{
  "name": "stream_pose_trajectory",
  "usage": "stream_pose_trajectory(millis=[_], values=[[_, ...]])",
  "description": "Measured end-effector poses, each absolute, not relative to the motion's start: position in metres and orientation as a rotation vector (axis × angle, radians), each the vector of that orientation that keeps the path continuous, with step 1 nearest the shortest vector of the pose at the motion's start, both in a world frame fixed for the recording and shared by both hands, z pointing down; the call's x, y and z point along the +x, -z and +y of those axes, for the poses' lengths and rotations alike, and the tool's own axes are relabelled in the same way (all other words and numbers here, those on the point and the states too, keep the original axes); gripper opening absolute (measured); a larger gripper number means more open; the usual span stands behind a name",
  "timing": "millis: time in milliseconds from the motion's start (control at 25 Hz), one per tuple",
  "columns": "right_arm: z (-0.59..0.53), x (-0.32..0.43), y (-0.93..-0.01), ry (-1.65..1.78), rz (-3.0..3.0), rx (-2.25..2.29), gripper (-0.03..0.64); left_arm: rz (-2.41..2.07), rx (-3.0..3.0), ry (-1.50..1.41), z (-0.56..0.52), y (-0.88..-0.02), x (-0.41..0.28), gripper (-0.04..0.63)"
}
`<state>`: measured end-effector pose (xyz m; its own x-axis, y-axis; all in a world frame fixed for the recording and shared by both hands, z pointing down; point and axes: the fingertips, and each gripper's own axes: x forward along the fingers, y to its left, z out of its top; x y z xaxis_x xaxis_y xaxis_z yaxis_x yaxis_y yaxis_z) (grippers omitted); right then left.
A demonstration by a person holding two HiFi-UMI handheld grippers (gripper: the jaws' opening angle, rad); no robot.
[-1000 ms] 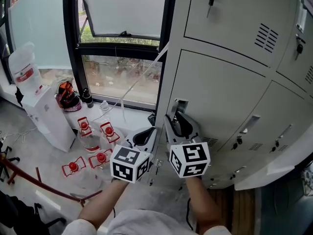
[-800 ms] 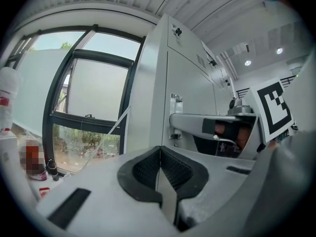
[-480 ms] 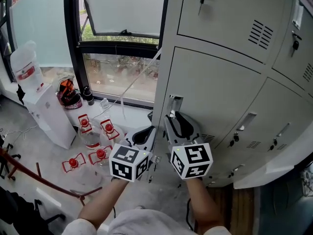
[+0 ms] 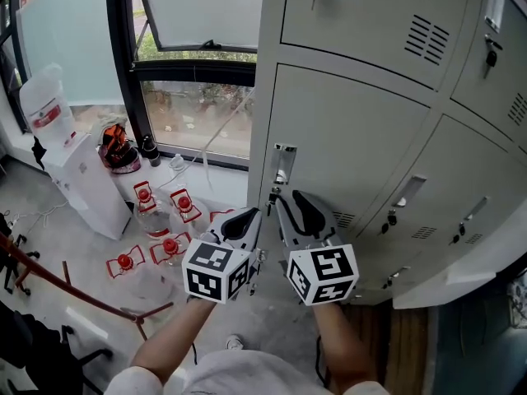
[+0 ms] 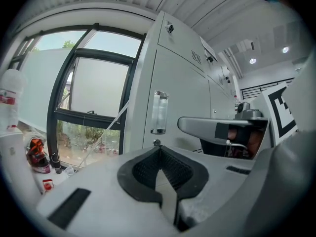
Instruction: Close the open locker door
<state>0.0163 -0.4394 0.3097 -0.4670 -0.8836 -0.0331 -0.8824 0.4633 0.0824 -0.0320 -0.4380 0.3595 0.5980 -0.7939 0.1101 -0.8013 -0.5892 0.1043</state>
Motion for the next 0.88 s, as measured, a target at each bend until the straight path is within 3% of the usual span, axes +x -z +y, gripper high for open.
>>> stream_pose_trajectory(millis=[880], values=[[-0.365, 0.117, -0.323, 0.117, -2.630, 1.649, 0.049, -1.329, 2.698, -0.104, -0.381, -0.360, 0.072, 0.008]])
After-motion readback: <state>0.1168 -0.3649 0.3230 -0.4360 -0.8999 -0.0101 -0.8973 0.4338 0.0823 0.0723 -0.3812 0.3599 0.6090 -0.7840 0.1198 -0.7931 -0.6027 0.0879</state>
